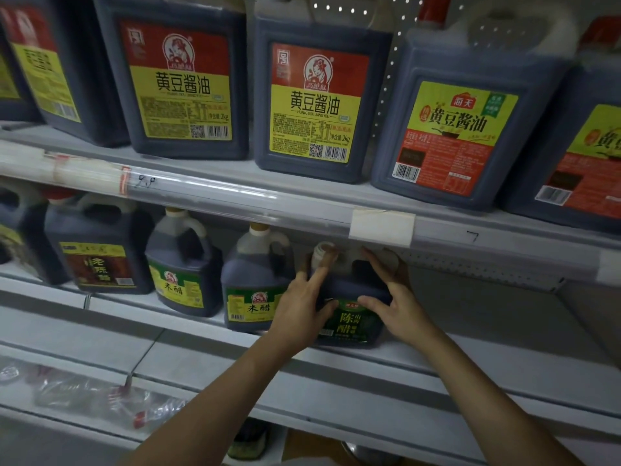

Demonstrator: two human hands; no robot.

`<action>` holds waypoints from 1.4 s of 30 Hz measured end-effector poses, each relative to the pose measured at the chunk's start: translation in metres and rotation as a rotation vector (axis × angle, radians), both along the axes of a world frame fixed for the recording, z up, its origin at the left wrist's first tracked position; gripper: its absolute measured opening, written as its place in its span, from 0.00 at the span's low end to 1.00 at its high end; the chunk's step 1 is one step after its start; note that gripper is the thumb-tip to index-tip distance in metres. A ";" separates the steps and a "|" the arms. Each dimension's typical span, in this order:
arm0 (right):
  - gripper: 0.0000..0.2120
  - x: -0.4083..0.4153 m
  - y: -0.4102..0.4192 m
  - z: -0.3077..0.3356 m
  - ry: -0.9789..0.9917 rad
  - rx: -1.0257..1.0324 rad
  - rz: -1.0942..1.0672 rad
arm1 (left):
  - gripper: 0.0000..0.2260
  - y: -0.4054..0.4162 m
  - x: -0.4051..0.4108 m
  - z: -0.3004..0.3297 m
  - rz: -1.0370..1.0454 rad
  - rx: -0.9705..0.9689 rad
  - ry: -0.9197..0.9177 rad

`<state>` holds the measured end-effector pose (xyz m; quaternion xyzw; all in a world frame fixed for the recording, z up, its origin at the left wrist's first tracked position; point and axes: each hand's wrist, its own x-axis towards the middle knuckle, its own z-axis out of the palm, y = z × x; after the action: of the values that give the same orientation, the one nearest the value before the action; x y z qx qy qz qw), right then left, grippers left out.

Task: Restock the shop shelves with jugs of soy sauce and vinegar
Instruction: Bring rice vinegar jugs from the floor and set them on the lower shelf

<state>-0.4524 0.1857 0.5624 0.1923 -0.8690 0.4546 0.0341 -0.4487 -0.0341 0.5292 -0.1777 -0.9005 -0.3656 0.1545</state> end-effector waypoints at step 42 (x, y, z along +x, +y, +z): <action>0.22 0.060 -0.259 0.016 0.084 0.446 -0.760 | 0.25 -0.239 -0.028 0.074 -0.436 -0.244 0.000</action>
<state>-0.3922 -0.0738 0.5786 -0.1200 -0.9527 0.2029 0.1918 -0.4769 -0.2734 0.6035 -0.3849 -0.8785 -0.2787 0.0493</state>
